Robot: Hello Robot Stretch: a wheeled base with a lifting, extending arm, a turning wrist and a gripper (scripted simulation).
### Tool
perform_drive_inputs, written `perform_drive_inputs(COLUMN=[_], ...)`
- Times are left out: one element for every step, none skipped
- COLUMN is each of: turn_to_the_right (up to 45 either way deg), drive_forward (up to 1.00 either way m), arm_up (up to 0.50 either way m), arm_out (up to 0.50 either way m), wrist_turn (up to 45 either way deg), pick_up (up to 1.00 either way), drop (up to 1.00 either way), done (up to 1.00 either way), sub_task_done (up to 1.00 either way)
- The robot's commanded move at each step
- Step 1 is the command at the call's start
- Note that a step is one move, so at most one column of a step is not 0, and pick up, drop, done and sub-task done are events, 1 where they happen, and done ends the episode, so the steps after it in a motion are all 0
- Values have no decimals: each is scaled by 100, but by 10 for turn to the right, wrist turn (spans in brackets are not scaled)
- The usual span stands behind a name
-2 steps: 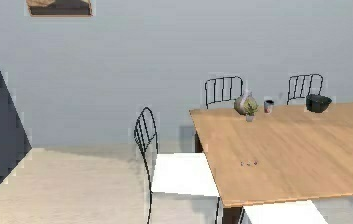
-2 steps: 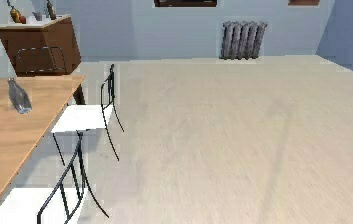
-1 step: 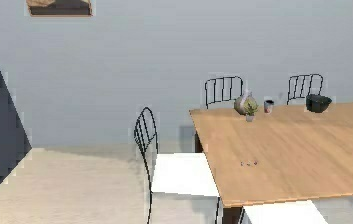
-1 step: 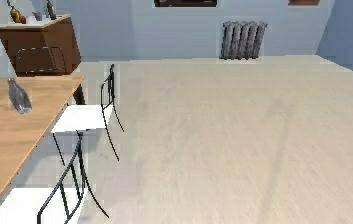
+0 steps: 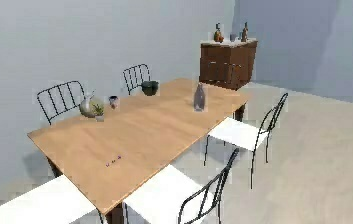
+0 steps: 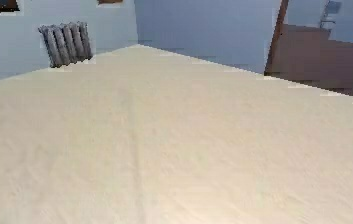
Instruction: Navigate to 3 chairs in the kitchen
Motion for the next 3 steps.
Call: perform_drive_inputs(turn_to_the_right=[450, 450, 0], drive_forward=[0, 0, 25], arm_up=[0, 0, 0], arm_out=[0, 0, 0], wrist_turn=[0, 0, 0], pick_up=[0, 0, 0], drop=[0, 0, 0], done=[0, 0, 0], sub_task_done=[0, 0, 0])
